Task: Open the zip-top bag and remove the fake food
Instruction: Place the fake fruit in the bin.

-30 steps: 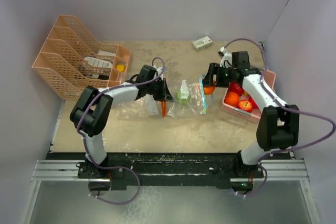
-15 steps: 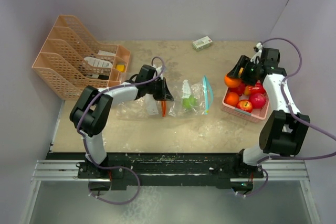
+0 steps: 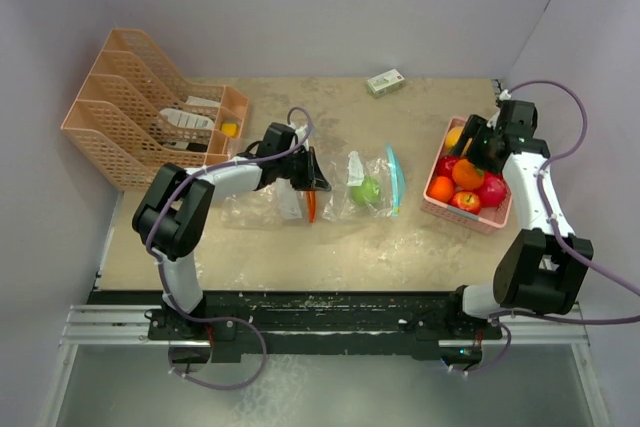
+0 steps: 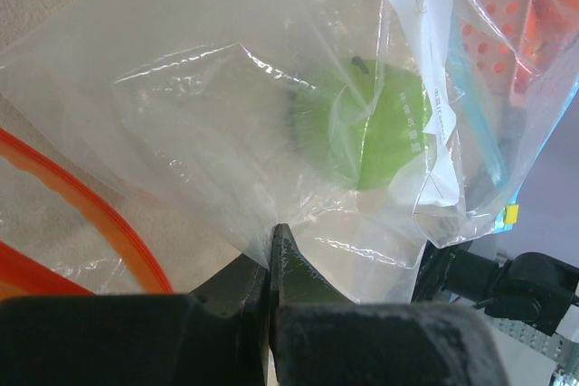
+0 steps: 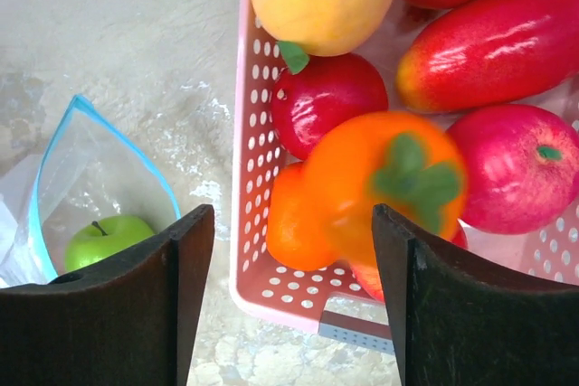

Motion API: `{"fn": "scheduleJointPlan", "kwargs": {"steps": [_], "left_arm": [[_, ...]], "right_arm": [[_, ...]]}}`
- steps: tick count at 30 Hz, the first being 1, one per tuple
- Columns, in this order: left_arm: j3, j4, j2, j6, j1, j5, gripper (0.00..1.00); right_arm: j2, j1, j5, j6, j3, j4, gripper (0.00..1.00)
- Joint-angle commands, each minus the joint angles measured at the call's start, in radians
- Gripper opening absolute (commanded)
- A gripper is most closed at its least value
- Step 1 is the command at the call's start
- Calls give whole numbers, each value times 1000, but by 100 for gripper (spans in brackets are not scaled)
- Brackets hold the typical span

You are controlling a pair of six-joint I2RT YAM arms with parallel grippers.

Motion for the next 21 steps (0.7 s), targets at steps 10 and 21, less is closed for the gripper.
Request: {"fn": "scheduleJointPlan", "kwargs": {"steps": [10,21], "left_arm": [[-29,65,-47,-33,7,15,0],[-29,35,-63,-26,7,10,0]], "right_arm": [[-7,109,-222,-26,-28,80,46],[206,302,-394,1,-34,189,1]]}}
